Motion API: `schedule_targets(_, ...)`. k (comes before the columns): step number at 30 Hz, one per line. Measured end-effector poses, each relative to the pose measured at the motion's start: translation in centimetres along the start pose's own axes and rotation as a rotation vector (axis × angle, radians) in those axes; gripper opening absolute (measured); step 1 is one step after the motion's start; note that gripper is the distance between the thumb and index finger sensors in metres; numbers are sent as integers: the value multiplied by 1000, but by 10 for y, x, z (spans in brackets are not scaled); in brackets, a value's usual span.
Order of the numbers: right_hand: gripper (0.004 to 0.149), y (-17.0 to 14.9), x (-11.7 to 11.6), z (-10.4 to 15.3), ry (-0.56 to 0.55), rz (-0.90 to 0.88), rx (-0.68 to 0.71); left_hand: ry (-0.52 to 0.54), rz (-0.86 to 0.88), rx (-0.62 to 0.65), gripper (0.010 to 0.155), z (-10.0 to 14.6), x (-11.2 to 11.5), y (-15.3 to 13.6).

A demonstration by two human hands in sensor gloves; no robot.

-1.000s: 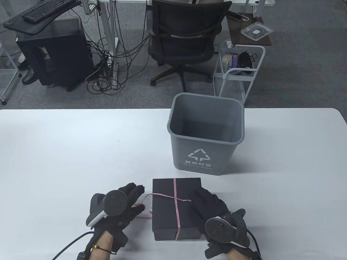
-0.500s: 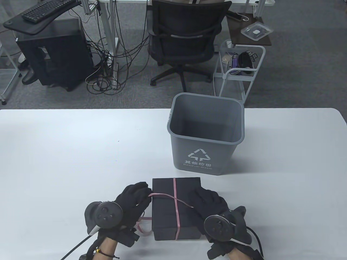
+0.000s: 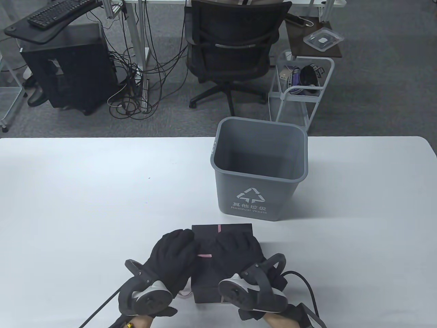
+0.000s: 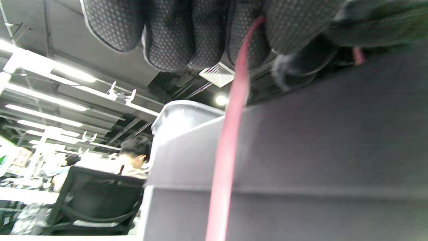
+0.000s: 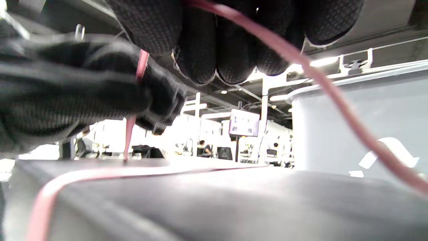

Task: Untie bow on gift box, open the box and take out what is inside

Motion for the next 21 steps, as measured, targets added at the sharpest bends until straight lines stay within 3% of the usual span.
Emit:
schedule_targets(6,40,-73,20,25,-122,-77,-206,-80,39,-117,42,1,13,-29)
schedule_targets(12,40,-152,16,64,-168,-113,-468,-120,92,-190,42,4,21,-47)
schedule_targets(15,41,-195,4,86,-96,-58,-630,-127,115,-210,42,5,23,-52)
schedule_targets(21,42,-234,-21,114,55,13,-824,-135,129,-225,42,6,23,-53)
Point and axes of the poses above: the tracker on the back of each hand, its own y axis roughly to the thumb side, its own z axis roughly from the fingertips to the wrist, x = y × z, the point moved 2 cm from there along -z, roughly from the wrist to the fingertips, and after that the axes turned 13 degrees about -y, right-handed, at the moved point
